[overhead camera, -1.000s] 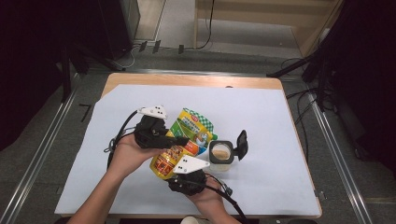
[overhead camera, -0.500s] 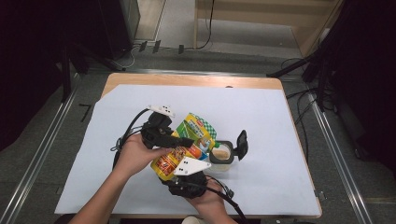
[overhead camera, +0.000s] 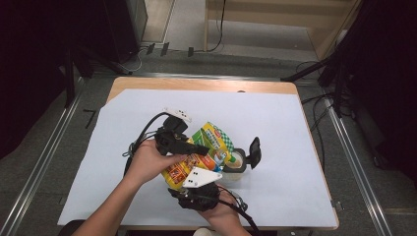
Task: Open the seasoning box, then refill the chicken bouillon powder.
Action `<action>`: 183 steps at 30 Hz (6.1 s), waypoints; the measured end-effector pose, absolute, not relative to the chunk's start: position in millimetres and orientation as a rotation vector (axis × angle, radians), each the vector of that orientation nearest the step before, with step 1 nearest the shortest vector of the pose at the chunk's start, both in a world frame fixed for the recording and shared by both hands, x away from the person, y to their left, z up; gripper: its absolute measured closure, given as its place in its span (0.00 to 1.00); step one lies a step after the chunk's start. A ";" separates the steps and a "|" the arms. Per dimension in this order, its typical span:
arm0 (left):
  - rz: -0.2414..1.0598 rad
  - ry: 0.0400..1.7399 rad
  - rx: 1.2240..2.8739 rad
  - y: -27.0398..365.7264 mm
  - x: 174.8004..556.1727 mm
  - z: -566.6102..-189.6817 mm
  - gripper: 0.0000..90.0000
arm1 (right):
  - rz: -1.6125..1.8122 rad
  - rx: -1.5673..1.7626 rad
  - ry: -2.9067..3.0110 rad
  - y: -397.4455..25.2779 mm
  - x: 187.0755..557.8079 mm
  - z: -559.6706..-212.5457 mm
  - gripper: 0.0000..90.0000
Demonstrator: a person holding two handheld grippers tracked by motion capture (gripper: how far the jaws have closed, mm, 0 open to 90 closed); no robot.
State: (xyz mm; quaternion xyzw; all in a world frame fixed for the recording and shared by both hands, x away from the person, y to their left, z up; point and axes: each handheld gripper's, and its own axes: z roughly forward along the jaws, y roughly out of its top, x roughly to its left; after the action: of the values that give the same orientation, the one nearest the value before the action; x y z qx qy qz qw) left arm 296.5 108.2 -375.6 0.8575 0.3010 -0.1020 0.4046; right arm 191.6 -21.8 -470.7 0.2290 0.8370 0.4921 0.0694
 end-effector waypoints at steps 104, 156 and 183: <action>-0.231 0.881 2.299 74.9 314.5 -346.8 0.95 | 1.643 0.780 2.476 -25.8 210.0 -448.1 0.68; -0.201 0.849 2.258 68.0 311.8 -344.3 0.88 | 1.655 0.814 2.460 -28.6 209.4 -444.2 0.74; -0.180 0.838 2.245 66.0 310.4 -343.0 0.90 | 1.627 0.784 2.438 -27.8 207.8 -445.8 0.75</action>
State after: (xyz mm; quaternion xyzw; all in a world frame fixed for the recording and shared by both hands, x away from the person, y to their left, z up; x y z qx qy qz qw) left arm 310.4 66.0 -343.0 0.8713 0.3254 -0.0698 0.3607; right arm 207.8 -27.8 -445.8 0.2580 0.8024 0.5355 0.0535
